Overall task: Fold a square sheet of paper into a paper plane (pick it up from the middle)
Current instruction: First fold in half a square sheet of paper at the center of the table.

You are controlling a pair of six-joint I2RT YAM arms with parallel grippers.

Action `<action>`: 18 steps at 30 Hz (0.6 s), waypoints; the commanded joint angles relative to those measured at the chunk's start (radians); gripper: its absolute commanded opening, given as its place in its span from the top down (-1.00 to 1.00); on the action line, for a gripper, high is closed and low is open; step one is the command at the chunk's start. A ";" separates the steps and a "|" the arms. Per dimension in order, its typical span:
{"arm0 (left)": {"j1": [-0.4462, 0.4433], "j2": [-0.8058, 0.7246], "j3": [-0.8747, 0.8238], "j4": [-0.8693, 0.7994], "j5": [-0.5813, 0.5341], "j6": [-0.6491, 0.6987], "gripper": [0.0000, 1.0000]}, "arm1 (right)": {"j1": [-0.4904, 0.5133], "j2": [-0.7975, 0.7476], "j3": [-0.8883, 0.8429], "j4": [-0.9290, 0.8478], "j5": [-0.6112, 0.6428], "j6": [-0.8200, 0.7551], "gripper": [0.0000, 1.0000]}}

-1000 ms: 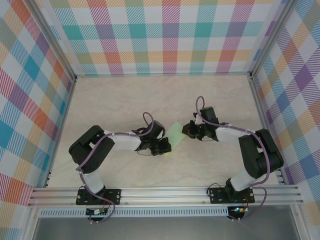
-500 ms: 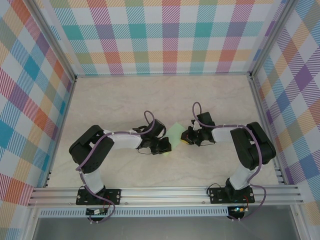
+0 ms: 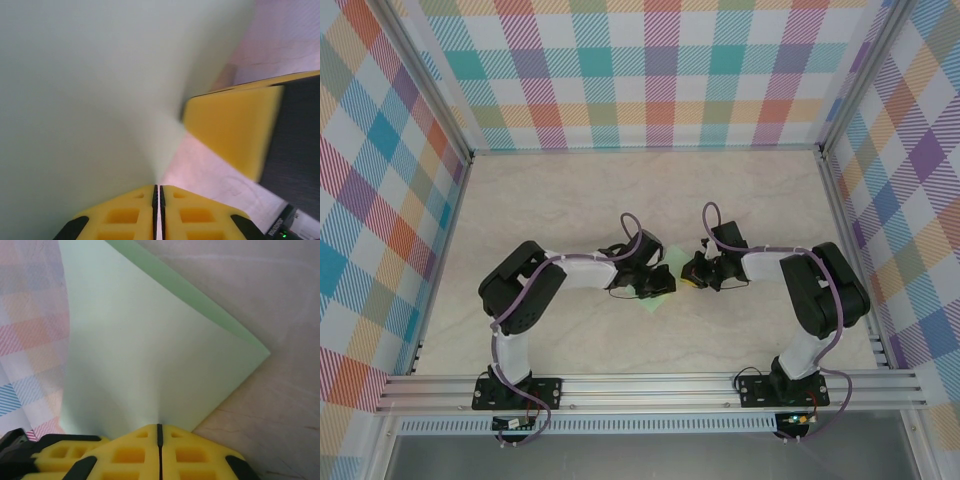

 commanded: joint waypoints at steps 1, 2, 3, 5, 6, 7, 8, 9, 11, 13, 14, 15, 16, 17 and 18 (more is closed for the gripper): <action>-0.010 0.003 -0.020 -0.026 0.006 0.025 0.77 | 0.001 0.044 0.007 -0.063 0.075 -0.012 0.87; -0.010 0.001 -0.028 -0.031 0.004 0.028 0.78 | 0.001 0.045 0.008 -0.070 0.082 -0.012 0.87; -0.010 -0.002 -0.041 -0.033 0.003 0.029 0.78 | 0.001 0.045 0.012 -0.077 0.087 -0.013 0.87; -0.010 -0.010 -0.073 -0.028 0.005 0.034 0.79 | 0.001 0.045 0.015 -0.092 0.097 -0.014 0.87; -0.011 -0.015 -0.093 -0.024 0.007 0.032 0.79 | 0.001 0.047 0.020 -0.103 0.102 -0.017 0.87; -0.010 -0.022 -0.119 -0.011 0.018 0.027 0.79 | 0.001 0.050 0.026 -0.112 0.107 -0.019 0.87; -0.010 -0.026 -0.142 0.001 0.029 0.024 0.79 | 0.002 0.053 0.030 -0.120 0.110 -0.020 0.87; -0.008 -0.032 -0.173 0.015 0.036 0.018 0.79 | 0.002 0.055 0.033 -0.128 0.114 -0.022 0.87; -0.006 -0.050 -0.219 0.016 0.040 0.015 0.79 | 0.001 0.061 0.042 -0.147 0.125 -0.026 0.87; -0.001 -0.080 -0.257 0.011 0.035 0.014 0.79 | 0.001 0.067 0.049 -0.161 0.137 -0.028 0.87; -0.001 -0.095 -0.274 0.010 0.036 0.015 0.79 | 0.001 0.070 0.050 -0.168 0.143 -0.031 0.87; 0.001 -0.110 -0.286 0.006 0.038 0.016 0.79 | 0.001 0.073 0.054 -0.178 0.151 -0.032 0.87; 0.000 -0.127 -0.299 0.004 0.044 0.017 0.79 | 0.001 0.076 0.056 -0.187 0.163 -0.033 0.87; -0.001 -0.141 -0.310 0.000 0.049 0.016 0.79 | 0.001 0.078 0.057 -0.193 0.173 -0.033 0.87; 0.000 -0.157 -0.320 -0.010 0.050 0.019 0.79 | 0.001 0.082 0.057 -0.197 0.178 -0.033 0.87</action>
